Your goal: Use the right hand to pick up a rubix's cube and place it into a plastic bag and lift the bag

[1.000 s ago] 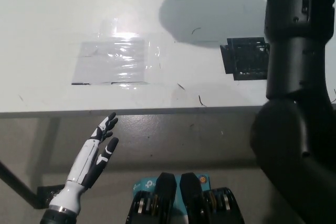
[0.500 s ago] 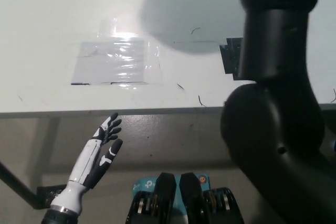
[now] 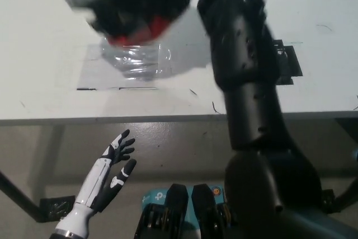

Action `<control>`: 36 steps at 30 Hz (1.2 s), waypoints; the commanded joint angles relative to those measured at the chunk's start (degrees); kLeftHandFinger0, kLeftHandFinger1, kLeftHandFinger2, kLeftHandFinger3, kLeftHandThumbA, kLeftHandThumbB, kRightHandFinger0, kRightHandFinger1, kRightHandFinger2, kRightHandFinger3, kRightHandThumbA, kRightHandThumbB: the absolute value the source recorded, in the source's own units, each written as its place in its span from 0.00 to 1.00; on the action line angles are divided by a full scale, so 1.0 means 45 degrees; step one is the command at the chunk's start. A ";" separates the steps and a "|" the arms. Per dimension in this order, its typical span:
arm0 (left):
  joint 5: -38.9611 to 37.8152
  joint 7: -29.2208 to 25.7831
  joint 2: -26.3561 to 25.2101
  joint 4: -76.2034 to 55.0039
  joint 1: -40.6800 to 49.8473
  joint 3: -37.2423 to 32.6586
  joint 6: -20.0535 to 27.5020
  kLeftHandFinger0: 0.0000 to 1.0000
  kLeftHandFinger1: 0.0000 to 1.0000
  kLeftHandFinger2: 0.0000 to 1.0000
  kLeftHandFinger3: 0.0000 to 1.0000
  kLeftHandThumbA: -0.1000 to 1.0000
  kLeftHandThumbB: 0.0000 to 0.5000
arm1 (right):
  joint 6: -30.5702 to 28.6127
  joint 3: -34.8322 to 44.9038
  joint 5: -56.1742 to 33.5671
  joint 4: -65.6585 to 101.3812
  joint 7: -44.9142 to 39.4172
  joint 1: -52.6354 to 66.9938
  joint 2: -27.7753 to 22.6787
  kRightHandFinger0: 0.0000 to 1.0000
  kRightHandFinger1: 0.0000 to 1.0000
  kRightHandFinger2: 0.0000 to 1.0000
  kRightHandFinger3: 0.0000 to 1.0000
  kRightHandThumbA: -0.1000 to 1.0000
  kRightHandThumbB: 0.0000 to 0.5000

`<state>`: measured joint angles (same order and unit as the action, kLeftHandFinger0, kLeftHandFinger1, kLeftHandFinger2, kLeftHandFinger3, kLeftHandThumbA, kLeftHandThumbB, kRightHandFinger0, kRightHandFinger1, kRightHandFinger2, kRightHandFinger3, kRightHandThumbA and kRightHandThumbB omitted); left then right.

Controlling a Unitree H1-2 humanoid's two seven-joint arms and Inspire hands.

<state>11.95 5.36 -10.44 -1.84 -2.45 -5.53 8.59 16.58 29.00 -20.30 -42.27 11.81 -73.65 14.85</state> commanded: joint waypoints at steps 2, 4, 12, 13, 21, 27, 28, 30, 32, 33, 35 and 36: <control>-0.0185 0.0111 -0.0088 -0.0611 0.0123 -0.0003 0.0218 0.87 0.84 0.88 1.00 0.96 0.09 | -0.2714 -0.0782 0.0142 -0.1932 -0.0685 -0.0115 -0.0098 0.00 0.40 0.92 0.89 0.00 0.24; -0.0200 0.0128 -0.0073 -0.0652 0.0151 -0.0010 0.0175 0.86 0.84 0.87 1.00 0.95 0.11 | -0.3002 -0.0945 0.0367 -0.2678 -0.0481 0.0002 -0.0274 0.00 0.40 0.93 0.97 0.00 0.18; -0.0176 0.0129 -0.0062 -0.0420 0.0162 -0.0059 0.0660 0.84 0.82 0.85 1.00 0.93 0.09 | -0.4643 -0.1614 0.0759 -0.5086 -0.0983 0.0384 -0.1234 0.00 0.41 0.84 0.91 0.00 0.20; -0.0098 0.0109 -0.0073 -0.0403 0.0130 -0.0077 0.0707 0.84 0.82 0.85 1.00 0.93 0.09 | -0.4904 -0.2054 0.1224 -0.5389 -0.0835 0.0512 -0.1584 0.00 0.42 0.84 0.87 0.00 0.24; -0.0093 0.0175 -0.0171 -0.0372 0.0063 -0.0074 0.0721 0.86 0.82 0.85 1.00 0.94 0.10 | -0.5142 -0.5292 0.3958 -0.5729 0.0441 0.0661 -0.3311 0.25 0.61 0.88 0.79 0.12 0.38; -0.0061 0.0169 -0.0164 -0.0271 0.0086 -0.0116 0.0830 0.85 0.81 0.85 1.00 0.95 0.12 | -0.4825 -0.7326 0.5396 -0.3552 -0.0413 0.0919 -0.4560 1.00 1.00 1.00 1.00 0.60 0.61; -0.0089 0.0168 -0.0152 -0.0237 0.0086 -0.0118 0.0852 0.85 0.81 0.84 1.00 0.95 0.13 | -0.4728 -0.7696 0.5637 -0.3072 -0.0529 0.0984 -0.4777 1.00 1.00 1.00 1.00 0.64 0.68; -0.0130 0.0174 -0.0125 -0.0231 0.0100 -0.0126 0.0846 0.86 0.80 0.83 1.00 0.95 0.12 | -0.4709 -0.8288 0.6047 -0.2362 -0.0732 0.0998 -0.5195 1.00 1.00 1.00 1.00 0.72 0.78; -0.0109 0.0151 -0.0109 -0.0173 0.0085 -0.0144 0.0937 0.84 0.79 0.82 1.00 0.94 0.10 | -0.4725 -0.8645 0.6146 -0.1714 -0.1133 0.0982 -0.5593 1.00 1.00 1.00 1.00 0.74 0.79; -0.0103 0.0134 -0.0102 -0.0132 0.0079 -0.0149 0.0999 0.83 0.79 0.82 1.00 0.93 0.10 | -0.4769 -0.8787 0.6121 -0.1425 -0.1255 0.1005 -0.5751 1.00 1.00 1.00 1.00 0.75 0.78; -0.0151 0.0191 -0.0115 -0.0111 0.0072 -0.0164 0.0947 0.81 0.79 0.82 1.00 0.93 0.10 | -0.4434 -0.9019 0.6247 -0.0803 -0.1573 0.1012 -0.6045 1.00 1.00 1.00 1.00 0.79 0.81; -0.0202 0.0236 -0.0129 -0.0084 0.0068 -0.0180 0.0961 0.81 0.79 0.82 1.00 0.92 0.09 | -0.4131 -0.9326 0.6503 -0.0147 -0.1946 0.1023 -0.6383 1.00 1.00 1.00 1.00 0.84 0.81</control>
<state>11.95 5.86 -10.43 -1.65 -1.69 -5.96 9.80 -2.24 -9.16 2.70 -51.61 9.09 -66.14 -9.62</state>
